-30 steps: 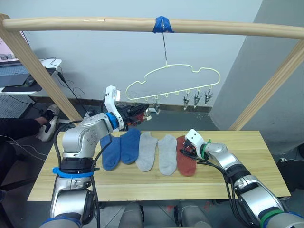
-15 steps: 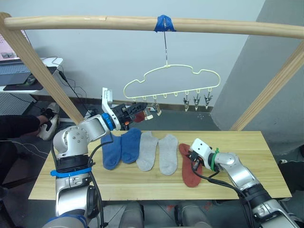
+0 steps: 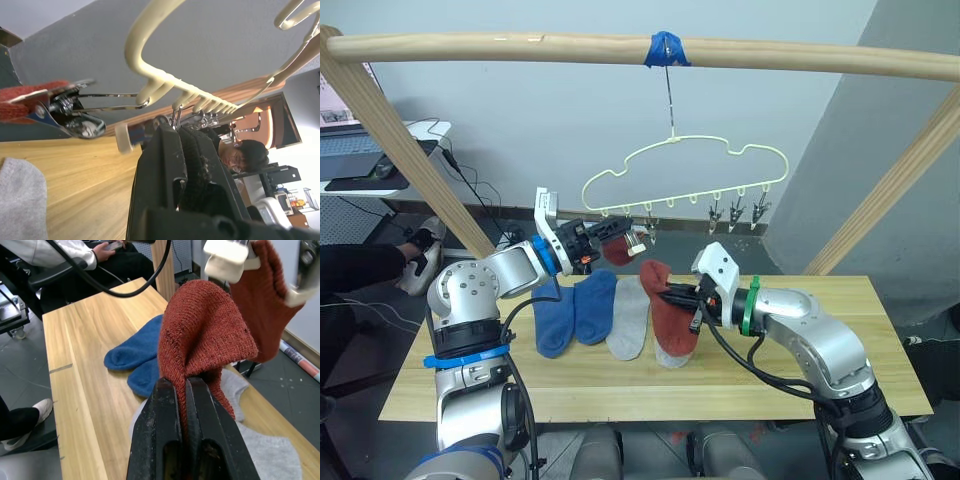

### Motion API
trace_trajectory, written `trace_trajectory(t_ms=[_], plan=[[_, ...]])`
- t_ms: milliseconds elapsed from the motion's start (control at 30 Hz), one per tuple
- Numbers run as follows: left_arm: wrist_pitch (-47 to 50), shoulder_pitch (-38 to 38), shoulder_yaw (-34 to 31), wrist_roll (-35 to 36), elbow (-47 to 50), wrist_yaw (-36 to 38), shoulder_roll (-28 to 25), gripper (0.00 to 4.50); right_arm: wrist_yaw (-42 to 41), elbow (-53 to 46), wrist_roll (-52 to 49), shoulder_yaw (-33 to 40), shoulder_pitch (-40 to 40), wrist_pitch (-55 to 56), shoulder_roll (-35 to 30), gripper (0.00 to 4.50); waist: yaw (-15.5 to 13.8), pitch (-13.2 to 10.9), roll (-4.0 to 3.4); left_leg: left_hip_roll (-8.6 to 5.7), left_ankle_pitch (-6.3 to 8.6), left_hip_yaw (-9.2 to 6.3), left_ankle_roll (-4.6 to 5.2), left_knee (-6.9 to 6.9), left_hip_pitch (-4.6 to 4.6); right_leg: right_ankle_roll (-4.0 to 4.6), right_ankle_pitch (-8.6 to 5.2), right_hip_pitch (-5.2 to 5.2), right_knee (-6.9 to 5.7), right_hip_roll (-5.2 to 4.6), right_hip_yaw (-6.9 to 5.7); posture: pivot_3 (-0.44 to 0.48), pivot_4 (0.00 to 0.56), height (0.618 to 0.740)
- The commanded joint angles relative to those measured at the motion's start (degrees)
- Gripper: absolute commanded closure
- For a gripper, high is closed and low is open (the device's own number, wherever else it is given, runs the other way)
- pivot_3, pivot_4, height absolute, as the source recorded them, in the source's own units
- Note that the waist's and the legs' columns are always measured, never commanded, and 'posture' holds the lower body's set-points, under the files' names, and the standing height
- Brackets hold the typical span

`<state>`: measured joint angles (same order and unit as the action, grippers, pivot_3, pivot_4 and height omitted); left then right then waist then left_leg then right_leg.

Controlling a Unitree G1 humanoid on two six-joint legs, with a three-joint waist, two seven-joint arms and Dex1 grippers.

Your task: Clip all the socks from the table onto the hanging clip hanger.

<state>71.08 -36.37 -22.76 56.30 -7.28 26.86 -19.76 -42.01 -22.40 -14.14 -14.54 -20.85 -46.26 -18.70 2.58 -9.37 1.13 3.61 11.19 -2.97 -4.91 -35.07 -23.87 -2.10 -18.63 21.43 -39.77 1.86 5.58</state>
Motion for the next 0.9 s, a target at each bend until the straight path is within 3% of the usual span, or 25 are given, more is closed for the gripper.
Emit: trace_trajectory(t_ms=[33,500,900], plan=[[0.0,-0.13,0.32,1.09,1.62,-0.08,0.22,4.5,1.39,-0.87,-0.96,0.4,-1.7,0.5,0.47,4.42,-0.01,-0.01,0.01,0.0,0.0,0.0,0.0,0.01,-0.02,0.0,0.0,0.01,0.03,0.0,0.0,0.014,0.159,0.74],[-0.06,0.27,-0.4,1.82,2.69,-0.87,0.43,4.5,2.11,4.5,-0.01,-3.24,-3.95,3.92,0.45,4.42,-0.21,-0.06,0.08,0.01,0.01,0.01,0.0,0.13,-0.09,0.0,0.0,0.0,0.32,0.0,0.0,0.035,0.166,0.74],[-0.44,1.78,1.04,1.64,4.03,-0.31,-0.26,4.5,3.24,6.05,-1.62,-1.36,-7.94,3.77,2.72,4.42,-0.37,-0.26,0.19,0.03,0.01,0.01,-0.01,0.16,-0.1,0.01,0.01,0.0,0.38,-0.01,-0.01,0.035,0.166,0.74]])
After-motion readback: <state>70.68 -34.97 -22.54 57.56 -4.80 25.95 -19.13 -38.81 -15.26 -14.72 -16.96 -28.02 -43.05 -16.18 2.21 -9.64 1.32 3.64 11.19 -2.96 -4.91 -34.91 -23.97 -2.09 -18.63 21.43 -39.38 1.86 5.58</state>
